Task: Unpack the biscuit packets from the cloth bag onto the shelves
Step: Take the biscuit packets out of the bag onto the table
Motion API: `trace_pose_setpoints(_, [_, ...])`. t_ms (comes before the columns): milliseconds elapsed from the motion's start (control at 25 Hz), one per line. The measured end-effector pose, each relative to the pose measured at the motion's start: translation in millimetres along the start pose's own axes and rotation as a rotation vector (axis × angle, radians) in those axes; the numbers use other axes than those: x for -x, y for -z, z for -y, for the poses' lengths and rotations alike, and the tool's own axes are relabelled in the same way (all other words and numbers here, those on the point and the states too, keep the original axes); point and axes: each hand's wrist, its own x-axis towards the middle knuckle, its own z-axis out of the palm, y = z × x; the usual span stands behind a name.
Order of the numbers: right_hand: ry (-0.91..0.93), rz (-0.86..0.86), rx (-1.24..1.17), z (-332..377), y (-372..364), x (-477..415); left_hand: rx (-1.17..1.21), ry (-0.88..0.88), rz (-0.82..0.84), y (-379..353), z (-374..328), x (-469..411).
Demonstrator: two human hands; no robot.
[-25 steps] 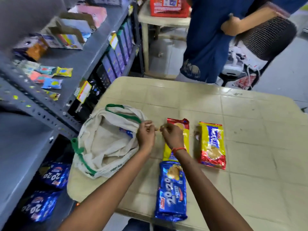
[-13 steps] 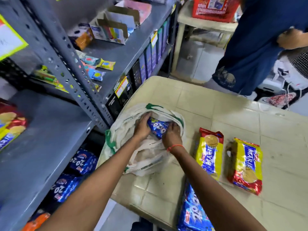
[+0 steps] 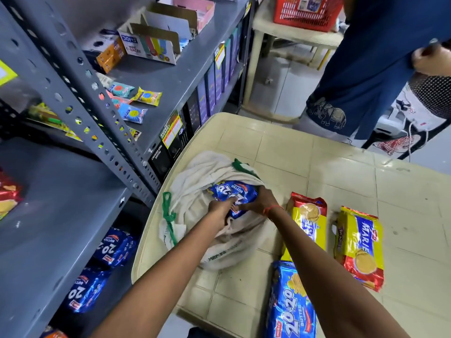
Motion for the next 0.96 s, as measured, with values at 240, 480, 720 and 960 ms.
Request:
trace_pose_setpoints(240, [-0.038, 0.151, -0.504, 26, -1, 30, 0.023, -0.010, 0.060, 29, -37, 17])
trace_pose_setpoints(480, [-0.232, 0.444, -0.913, 18, 42, 53, -0.040, 0.079, 0.250, 23, -25, 71])
trace_pose_setpoints(720, [-0.117, 0.352, -0.990, -73, 107, 107, -0.153, -0.202, 0.450, -64, 37, 140])
trace_pose_setpoints(960, [-0.130, -0.381, -0.887, -241, 135, 162, -0.494, -0.507, 0.350, -230, 119, 151])
